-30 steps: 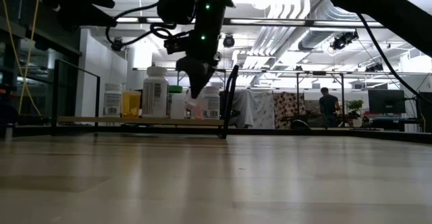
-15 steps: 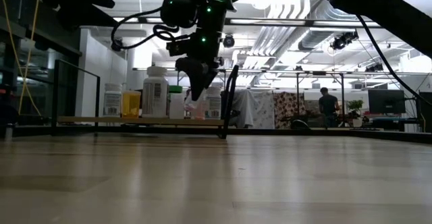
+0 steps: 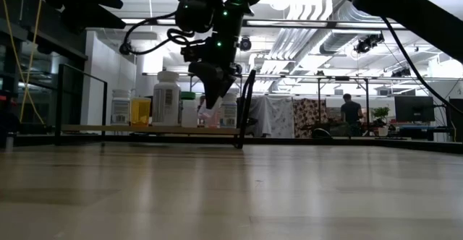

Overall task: Pick and place medicine bottles onto shelf by color
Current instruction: Put the small green pill bottle on the shelf

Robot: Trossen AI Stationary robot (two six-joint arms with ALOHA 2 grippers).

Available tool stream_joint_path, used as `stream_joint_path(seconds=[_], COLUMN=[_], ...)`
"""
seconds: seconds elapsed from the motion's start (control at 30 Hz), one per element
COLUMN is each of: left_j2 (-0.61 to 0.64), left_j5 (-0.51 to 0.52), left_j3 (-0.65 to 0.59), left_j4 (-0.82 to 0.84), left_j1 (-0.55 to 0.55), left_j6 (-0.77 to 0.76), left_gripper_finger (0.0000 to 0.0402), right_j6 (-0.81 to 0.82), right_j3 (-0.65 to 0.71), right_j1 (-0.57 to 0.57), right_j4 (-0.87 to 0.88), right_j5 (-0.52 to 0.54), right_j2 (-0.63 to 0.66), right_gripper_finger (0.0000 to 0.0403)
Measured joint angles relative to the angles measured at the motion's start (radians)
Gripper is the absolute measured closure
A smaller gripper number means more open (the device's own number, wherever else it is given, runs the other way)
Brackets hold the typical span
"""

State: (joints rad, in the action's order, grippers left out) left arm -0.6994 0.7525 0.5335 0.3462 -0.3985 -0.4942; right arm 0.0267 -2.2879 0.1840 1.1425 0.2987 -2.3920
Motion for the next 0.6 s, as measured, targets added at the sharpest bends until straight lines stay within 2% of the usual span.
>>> stream_joint_path(seconds=[0.43, 0.6], left_j2=[0.000, 0.000], left_j5=[0.000, 0.000], left_j3=[0.000, 0.000], left_j4=[0.000, 0.000], left_j1=[0.000, 0.000], left_j6=[0.000, 0.000], left_gripper_finger=[0.0145, 0.0145], right_j6=[0.026, 0.026], right_j3=[0.000, 0.000], right_j1=[0.020, 0.019], right_j4=[0.001, 0.001], right_j5=[-0.049, -0.048], right_j2=[0.000, 0.000], right_gripper_finger=[0.0265, 0.0228])
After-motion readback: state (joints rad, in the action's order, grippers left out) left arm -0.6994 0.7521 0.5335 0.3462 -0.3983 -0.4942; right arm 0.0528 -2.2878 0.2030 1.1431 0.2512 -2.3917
